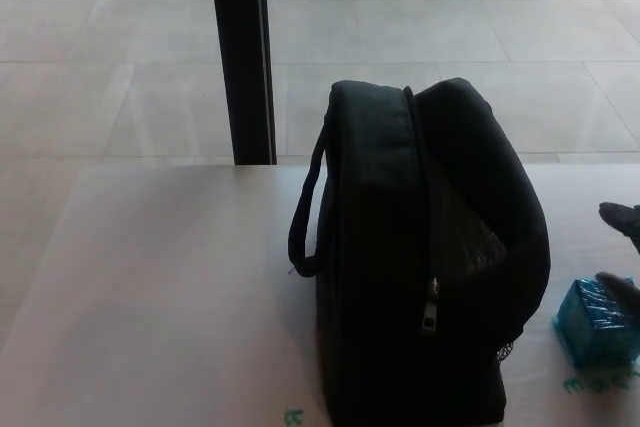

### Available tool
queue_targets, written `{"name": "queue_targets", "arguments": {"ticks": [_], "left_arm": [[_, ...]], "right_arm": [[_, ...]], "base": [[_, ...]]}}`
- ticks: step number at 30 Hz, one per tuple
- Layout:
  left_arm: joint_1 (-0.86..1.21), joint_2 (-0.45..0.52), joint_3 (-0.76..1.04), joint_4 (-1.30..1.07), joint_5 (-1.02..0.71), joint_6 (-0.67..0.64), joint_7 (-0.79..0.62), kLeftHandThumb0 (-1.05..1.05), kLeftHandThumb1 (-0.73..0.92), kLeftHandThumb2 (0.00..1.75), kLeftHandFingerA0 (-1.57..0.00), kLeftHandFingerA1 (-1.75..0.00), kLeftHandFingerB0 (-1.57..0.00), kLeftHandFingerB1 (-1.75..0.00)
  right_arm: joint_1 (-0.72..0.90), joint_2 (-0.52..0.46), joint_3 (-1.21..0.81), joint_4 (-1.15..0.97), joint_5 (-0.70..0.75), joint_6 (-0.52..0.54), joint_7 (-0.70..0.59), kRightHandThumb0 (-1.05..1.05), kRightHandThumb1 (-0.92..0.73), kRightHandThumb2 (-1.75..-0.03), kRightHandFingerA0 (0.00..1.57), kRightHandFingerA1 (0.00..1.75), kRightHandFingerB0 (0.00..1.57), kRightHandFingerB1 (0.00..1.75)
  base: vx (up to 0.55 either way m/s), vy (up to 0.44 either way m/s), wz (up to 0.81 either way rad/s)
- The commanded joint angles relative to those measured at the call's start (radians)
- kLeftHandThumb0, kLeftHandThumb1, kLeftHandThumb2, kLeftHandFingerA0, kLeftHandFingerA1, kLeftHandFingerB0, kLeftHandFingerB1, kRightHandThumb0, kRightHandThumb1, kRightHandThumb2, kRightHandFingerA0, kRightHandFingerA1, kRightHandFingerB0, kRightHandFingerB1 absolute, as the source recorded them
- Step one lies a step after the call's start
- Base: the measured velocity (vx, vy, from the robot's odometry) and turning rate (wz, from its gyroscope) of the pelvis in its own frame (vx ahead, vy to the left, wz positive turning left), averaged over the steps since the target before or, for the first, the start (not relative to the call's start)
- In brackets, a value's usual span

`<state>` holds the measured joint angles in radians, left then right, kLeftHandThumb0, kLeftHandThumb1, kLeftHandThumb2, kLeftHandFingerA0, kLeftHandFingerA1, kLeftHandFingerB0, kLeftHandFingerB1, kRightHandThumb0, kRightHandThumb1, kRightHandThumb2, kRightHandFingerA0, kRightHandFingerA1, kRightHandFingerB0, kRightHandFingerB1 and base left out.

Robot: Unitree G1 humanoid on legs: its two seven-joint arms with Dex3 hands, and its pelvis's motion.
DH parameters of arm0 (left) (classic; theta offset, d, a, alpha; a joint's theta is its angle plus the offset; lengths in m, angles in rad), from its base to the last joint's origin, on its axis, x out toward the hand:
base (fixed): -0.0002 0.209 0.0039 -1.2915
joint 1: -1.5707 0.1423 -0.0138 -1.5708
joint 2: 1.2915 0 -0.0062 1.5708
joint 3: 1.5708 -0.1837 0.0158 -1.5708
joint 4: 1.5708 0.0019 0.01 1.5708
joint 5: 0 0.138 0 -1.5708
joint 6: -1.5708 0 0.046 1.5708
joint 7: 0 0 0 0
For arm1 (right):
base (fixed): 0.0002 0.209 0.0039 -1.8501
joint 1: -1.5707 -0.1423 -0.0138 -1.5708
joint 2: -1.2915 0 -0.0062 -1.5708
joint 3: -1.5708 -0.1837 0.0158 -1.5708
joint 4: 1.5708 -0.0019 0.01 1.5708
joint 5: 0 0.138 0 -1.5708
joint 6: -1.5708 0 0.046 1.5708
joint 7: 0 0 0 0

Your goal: The robot uses its right hand to pick up the cube kept on the middle of the desk and put it inside the bag next to it

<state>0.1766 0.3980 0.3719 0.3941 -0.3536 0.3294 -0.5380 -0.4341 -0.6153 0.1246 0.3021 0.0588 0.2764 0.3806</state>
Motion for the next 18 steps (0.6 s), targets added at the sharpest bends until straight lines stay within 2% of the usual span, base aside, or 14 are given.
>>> {"name": "queue_targets", "arguments": {"ticks": [1,2,3,6,7,8,9,10,13,14,15,16,17,18], "left_arm": [[0.018,0.012,-0.016,0.001,0.0,-0.004,-0.036,-0.73,0.6,0.88,-0.17,-0.56,-0.1,-0.47],[0.018,0.013,-0.019,0.001,0.002,-0.003,-0.034,-0.74,0.6,0.88,-0.17,-0.56,-0.1,-0.47],[0.022,0.014,-0.021,0.0,0.005,-0.005,-0.034,-0.74,0.6,0.88,-0.18,-0.56,-0.11,-0.47],[0.023,0.015,-0.022,-0.002,0.0,-0.001,-0.034,-0.73,0.6,0.88,-0.17,-0.56,-0.1,-0.47],[0.021,0.017,-0.027,-0.003,0.002,0.0,-0.035,-0.72,0.76,0.61,-0.22,-0.53,-0.12,-0.38],[0.019,0.016,-0.027,-0.006,0.0,0.006,-0.033,-0.71,0.75,0.61,-0.21,-0.53,-0.12,-0.38],[0.017,0.017,-0.027,-0.001,-0.002,0.006,-0.035,-0.74,0.58,0.91,-0.16,-0.56,-0.07,-0.46],[0.018,0.017,-0.026,-0.001,-0.004,0.007,-0.037,-0.72,0.75,0.61,-0.21,-0.54,-0.12,-0.38],[0.018,0.015,-0.017,0.001,-0.022,0.013,-0.049,-0.7,0.75,0.61,-0.18,-0.54,-0.1,-0.38],[0.022,0.015,-0.021,-0.005,-0.01,0.007,-0.036,-0.73,0.6,0.88,-0.16,-0.55,-0.1,-0.47],[0.018,0.016,-0.021,0.003,-0.011,0.005,-0.039,-0.71,0.73,0.6,-0.21,-0.54,-0.11,-0.38],[0.015,0.018,-0.023,0.019,-0.006,-0.012,-0.046,-0.74,0.59,0.88,-0.17,-0.56,-0.1,-0.47],[0.015,0.016,-0.021,0.017,-0.009,-0.01,-0.044,-0.7,0.74,0.62,-0.2,-0.54,-0.12,-0.39],[0.015,0.014,-0.02,0.017,-0.012,-0.007,-0.043,-0.7,0.74,0.62,-0.2,-0.54,-0.12,-0.39]], "right_arm": [[-0.105,-0.026,0.048,0.097,-0.134,-0.021,-0.007,-1.01,-0.48,-0.95,0.0,0.0,0.02,0.06],[-0.121,-0.024,0.051,0.119,-0.139,-0.026,-0.008,-1.05,-0.63,-0.62,0.0,0.0,0.0,0.15],[-0.132,-0.026,0.056,0.136,-0.148,-0.031,-0.009,-1.05,-0.56,-1.02,0.0,0.0,0.0,0.0],[-0.154,-0.019,0.056,0.172,-0.163,-0.044,-0.015,-1.05,-0.57,-1.02,0.0,0.0,0.0,0.0],[-0.159,-0.021,0.059,0.192,-0.176,-0.061,-0.02,-1.04,-0.56,-1.01,0.0,0.0,0.01,0.0],[-0.162,-0.022,0.066,0.197,-0.189,-0.055,-0.022,-1.04,-0.56,-1.01,0.0,0.0,0.0,0.01],[-0.16,-0.022,0.071,0.197,-0.198,-0.048,-0.019,-1.03,-0.56,-1.0,0.0,0.0,0.01,0.02],[-0.157,-0.021,0.072,0.203,-0.2,-0.051,-0.015,-1.01,-0.55,-0.99,0.0,0.0,0.02,0.02],[-0.142,-0.035,0.097,0.196,-0.224,-0.044,0.025,-1.0,-0.55,-0.97,0.0,0.0,0.01,0.0],[-0.119,-0.051,0.114,0.162,-0.235,-0.025,0.055,-0.97,-0.54,-0.96,0.0,0.0,0.04,0.02],[-0.113,-0.055,0.116,0.152,-0.234,-0.02,0.065,-0.97,-0.55,-0.94,0.0,0.0,0.04,0.02],[-0.095,-0.071,0.132,0.131,-0.245,-0.022,0.088,-1.0,-0.57,-0.94,0.0,0.0,0.03,0.0],[-0.08,-0.083,0.146,0.118,-0.253,-0.023,0.111,-0.97,-0.54,-0.93,0.0,0.0,0.03,0.0],[-0.075,-0.087,0.15,0.113,-0.254,-0.021,0.12,-0.97,-0.54,-0.93,0.0,0.0,0.03,0.0]], "base": [[0.0,0.0,0.0],[0.0,0.0,0.0],[0.0,0.0,0.0],[0.0,0.0,0.0],[0.0,0.0,0.0],[0.0,0.0,0.0],[0.0,0.0,0.0],[0.0,0.0,0.0],[0.0,0.0,0.0],[0.0,0.0,0.0],[0.0,0.0,0.0],[0.0,0.0,0.0],[0.0,0.0,0.0],[0.0,0.0,0.0]]}}
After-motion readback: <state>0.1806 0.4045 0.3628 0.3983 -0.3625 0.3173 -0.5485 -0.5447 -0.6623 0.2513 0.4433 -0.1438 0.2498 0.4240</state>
